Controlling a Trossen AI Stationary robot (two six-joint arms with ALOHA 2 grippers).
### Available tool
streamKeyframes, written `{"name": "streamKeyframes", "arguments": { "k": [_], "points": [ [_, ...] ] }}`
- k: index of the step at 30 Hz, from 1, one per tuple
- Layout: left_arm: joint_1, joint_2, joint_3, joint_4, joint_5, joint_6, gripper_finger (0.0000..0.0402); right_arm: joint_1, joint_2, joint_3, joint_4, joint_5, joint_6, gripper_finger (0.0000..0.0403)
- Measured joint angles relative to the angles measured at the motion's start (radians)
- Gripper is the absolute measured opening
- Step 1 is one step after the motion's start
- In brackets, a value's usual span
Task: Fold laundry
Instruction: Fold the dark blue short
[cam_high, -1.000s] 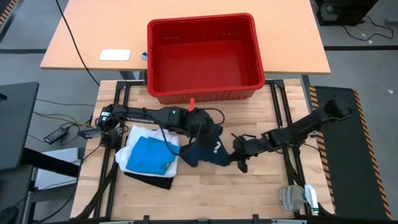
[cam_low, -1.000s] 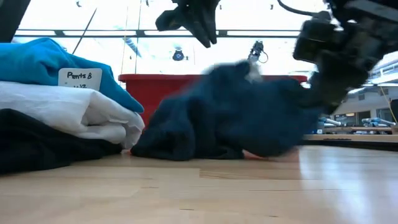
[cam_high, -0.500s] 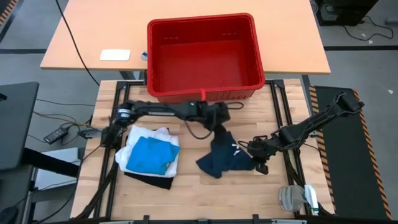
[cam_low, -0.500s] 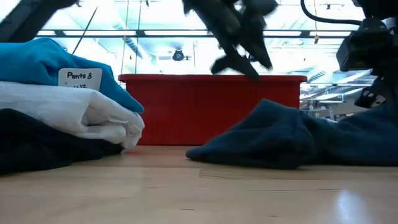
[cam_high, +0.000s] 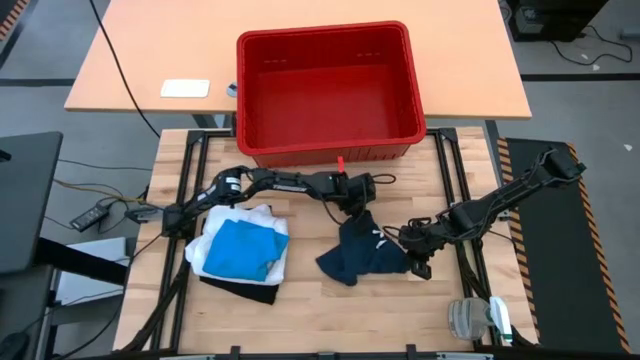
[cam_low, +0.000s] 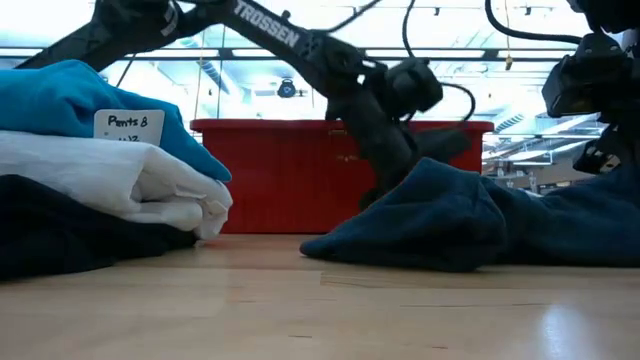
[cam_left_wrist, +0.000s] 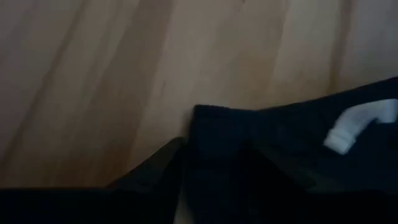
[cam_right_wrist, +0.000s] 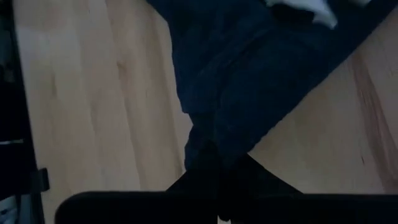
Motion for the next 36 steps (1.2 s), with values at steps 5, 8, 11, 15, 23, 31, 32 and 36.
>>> {"name": "streamKeyframes", "arguments": {
  "k": [5,8,11,15,23,31,32,36],
  "points": [
    [-0.012,0.041,0.006,0.021,-0.138,-0.015,0.0129,0.000,0.000,0.000,-0.008,0.009,0.007,0.0012],
    [-0.022,0.061,0.006,0.030,-0.188,-0.019,0.0064,0.000,-0.002,0.000,-0.042,0.048,0.050,0.0012],
    [-0.026,0.035,0.006,0.005,-0.182,-0.032,0.0015,0.000,-0.002,0.034,-0.190,0.089,0.121,0.0012],
    [-0.044,-0.060,-0.007,-0.108,-0.202,0.035,0.0010,0.000,-0.002,0.165,-0.480,0.216,0.137,0.0012],
    [-0.058,-0.455,0.003,-0.089,-0.420,0.206,0.0003,-0.045,-0.002,0.539,-0.945,0.636,0.113,0.0012],
    [-0.088,-0.635,0.005,-0.119,-0.445,0.200,0.0002,-0.103,-0.003,0.775,-0.968,0.721,0.034,0.0012],
    [-0.101,-0.624,0.004,-0.163,-0.447,0.185,0.0002,-0.110,-0.003,0.774,-0.949,0.679,0.026,0.0012],
    [-0.171,-0.505,-0.005,-0.324,-0.444,0.073,0.0005,-0.116,0.018,0.715,-0.825,0.467,0.053,0.0012]
  ]
}}
